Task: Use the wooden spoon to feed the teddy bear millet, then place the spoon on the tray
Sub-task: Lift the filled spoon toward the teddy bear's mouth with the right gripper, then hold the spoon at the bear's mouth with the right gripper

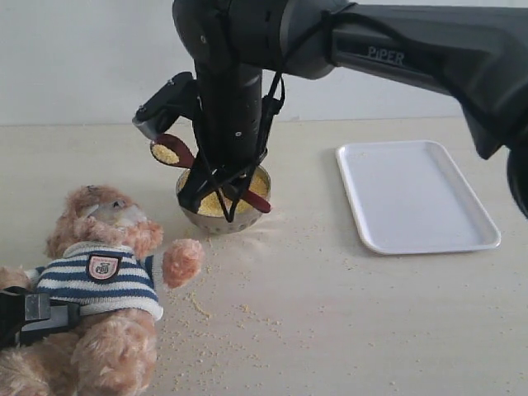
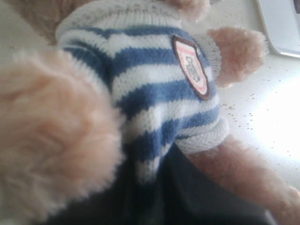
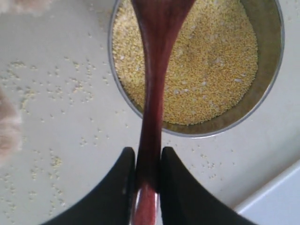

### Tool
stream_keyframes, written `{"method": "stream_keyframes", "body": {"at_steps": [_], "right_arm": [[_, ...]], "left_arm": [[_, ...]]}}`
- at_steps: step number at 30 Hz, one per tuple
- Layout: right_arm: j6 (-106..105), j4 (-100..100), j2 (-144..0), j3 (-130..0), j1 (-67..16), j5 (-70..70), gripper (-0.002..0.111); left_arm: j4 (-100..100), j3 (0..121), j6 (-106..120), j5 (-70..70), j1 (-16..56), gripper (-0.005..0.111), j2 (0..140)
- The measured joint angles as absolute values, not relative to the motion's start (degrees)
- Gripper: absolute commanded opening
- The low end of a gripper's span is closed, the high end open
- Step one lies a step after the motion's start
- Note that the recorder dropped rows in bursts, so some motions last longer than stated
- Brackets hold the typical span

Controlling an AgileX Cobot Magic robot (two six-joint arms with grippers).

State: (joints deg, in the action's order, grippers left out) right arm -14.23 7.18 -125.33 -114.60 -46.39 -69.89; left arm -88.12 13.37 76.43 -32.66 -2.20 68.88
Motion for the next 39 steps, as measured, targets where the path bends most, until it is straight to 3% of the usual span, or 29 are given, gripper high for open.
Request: {"method": "stream_keyframes", "body": {"at_steps": [18, 39], "right_arm": [[-15.8, 4.2, -123.1, -113.5, -54.8, -69.9, 0.004], [-15.5, 22.7, -125.1, -110.8, -60.6, -69.9, 0.004]], "left_arm": [[-88.1, 13.4, 76.4, -32.7, -2.2, 0.005, 68.9], [-88.1, 13.4, 76.4, -32.7, -2.2, 0.005, 68.9]]}}
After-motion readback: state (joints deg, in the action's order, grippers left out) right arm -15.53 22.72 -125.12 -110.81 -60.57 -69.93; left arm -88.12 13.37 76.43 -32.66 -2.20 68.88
